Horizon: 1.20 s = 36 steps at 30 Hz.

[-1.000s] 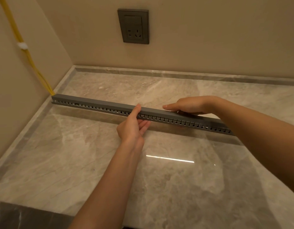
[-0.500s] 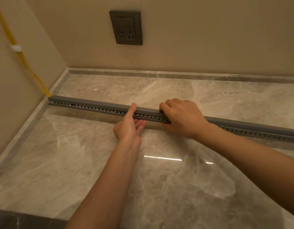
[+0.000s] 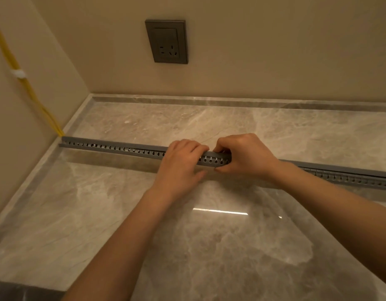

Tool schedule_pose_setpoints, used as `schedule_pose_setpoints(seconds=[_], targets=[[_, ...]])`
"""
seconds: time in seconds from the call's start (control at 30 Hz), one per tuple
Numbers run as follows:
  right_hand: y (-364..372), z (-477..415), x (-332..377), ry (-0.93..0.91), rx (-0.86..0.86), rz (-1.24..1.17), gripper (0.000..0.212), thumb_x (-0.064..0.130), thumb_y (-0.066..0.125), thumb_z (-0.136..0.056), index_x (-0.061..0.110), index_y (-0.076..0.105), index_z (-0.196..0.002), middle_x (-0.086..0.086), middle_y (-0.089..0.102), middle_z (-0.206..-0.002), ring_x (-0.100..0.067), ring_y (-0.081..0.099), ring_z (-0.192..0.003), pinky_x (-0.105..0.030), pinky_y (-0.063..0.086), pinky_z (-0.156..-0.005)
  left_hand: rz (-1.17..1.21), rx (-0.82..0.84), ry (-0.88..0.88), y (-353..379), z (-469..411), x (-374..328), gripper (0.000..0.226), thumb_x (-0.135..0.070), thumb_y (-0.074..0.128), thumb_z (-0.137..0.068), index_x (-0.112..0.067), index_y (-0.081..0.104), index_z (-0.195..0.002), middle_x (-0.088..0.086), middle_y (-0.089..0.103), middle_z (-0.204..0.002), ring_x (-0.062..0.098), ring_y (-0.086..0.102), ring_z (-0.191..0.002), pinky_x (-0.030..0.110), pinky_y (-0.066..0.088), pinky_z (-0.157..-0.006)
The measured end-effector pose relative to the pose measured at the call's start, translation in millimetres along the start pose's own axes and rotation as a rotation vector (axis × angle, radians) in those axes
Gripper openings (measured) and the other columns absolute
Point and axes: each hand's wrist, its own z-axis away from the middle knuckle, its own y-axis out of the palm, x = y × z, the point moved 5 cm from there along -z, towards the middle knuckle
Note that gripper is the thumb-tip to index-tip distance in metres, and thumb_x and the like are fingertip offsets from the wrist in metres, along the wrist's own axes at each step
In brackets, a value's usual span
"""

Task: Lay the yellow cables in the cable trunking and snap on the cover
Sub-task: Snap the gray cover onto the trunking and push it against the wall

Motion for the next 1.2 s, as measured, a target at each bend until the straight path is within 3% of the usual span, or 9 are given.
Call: schedule_pose_setpoints(seconds=[0.07,0.13,0.2,0.33,0.43,0.77,0.97,1.2], targets=[[-0.3,3.1,1.7,-0.012,-0.001,-0.006,0.022,0.032,0.073,-0.072,0.015,0.066,-0.082,0.001,0.067,-0.073,-0.013,0.057,-0.060,-0.031,0.046,-0.054,0.008,0.024,0.017,-2.7,-6.7,-1.2,0.028,-0.024,0.071,-0.076,-0.011,0.067,-0.101,0.005,0.067,-0.090,0.023,0.059,-0.084,0.032,0.041,-0.074],[-0.5,9.5,4.3,-0.047,-0.035,0.057,0.024,0.032,0.071,-0.076,0.014,0.067,-0.090,0.000,0.068,-0.081,-0.018,0.060,-0.066,-0.036,0.049,-0.054,0.009,0.050,0.021,-4.1,-11.3,-0.7,0.027,-0.029,0.068,-0.079,-0.014,0.068,-0.101,0.003,0.069,-0.089,0.022,0.060,-0.081,0.034,0.045,-0.069],[-0.6,20.5,7.2,-0.107,-0.162,0.191,0.025,0.027,0.071,-0.077,0.011,0.069,-0.096,-0.003,0.070,-0.088,-0.022,0.063,-0.071,-0.035,0.050,-0.052,-0.016,0.057,0.030,-4.8,-13.7,0.5,0.029,-0.033,0.066,-0.079,-0.018,0.068,-0.103,0.001,0.069,-0.092,0.020,0.060,-0.085,0.035,0.047,-0.070],[2.8,53.8,12.9,-0.181,-0.499,0.339,0.008,0.009,0.069,-0.082,0.006,0.072,-0.089,-0.007,0.070,-0.084,-0.026,0.061,-0.072,-0.035,0.048,-0.059,-0.049,0.064,0.041,-4.7,-13.4,-0.7,0.030,-0.033,0.066,-0.078,-0.021,0.067,-0.106,-0.002,0.069,-0.094,0.018,0.060,-0.089,0.033,0.047,-0.071],[9.7,72.5,13.0,-0.137,-0.611,0.412,0.010,0.003,0.069,-0.080,0.008,0.073,-0.088,-0.006,0.070,-0.082,-0.025,0.058,-0.077,-0.035,0.045,-0.067,-0.064,0.075,0.052,-4.7,-13.9,-1.7,0.029,-0.035,0.064,-0.079,-0.022,0.067,-0.105,-0.004,0.069,-0.094,0.017,0.060,-0.088,0.034,0.048,-0.070],[9.0,75.7,27.5,-0.147,-0.649,0.432,0.008,0.001,0.067,-0.082,0.003,0.074,-0.084,-0.009,0.071,-0.078,-0.026,0.065,-0.068,-0.034,0.051,-0.061,-0.250,0.145,0.262,0.2,-16.9,-30.1,0.023,-0.023,0.060,-0.077,-0.013,0.063,-0.098,0.004,0.065,-0.082,0.026,0.060,-0.074,0.029,0.036,-0.049],[2.2,76.6,33.7,-0.135,-0.673,0.493,0.008,0.001,0.069,-0.081,0.006,0.075,-0.079,-0.005,0.070,-0.070,-0.022,0.062,-0.059,-0.032,0.049,-0.056,-0.345,0.174,0.360,3.9,-24.1,-41.9,0.035,-0.047,0.044,-0.089,-0.017,0.057,-0.104,0.002,0.059,-0.090,0.023,0.058,-0.077,0.029,0.027,-0.053],[3.2,71.7,35.9,-0.052,-0.599,0.530,0.012,0.004,0.065,-0.085,0.007,0.073,-0.077,-0.005,0.067,-0.066,-0.022,0.062,-0.059,-0.034,0.050,-0.057,-0.315,0.206,0.369,6.6,-29.0,-45.3,0.030,-0.038,0.043,-0.089,-0.013,0.059,-0.094,0.004,0.063,-0.091,0.023,0.058,-0.085,0.029,0.027,-0.056]])
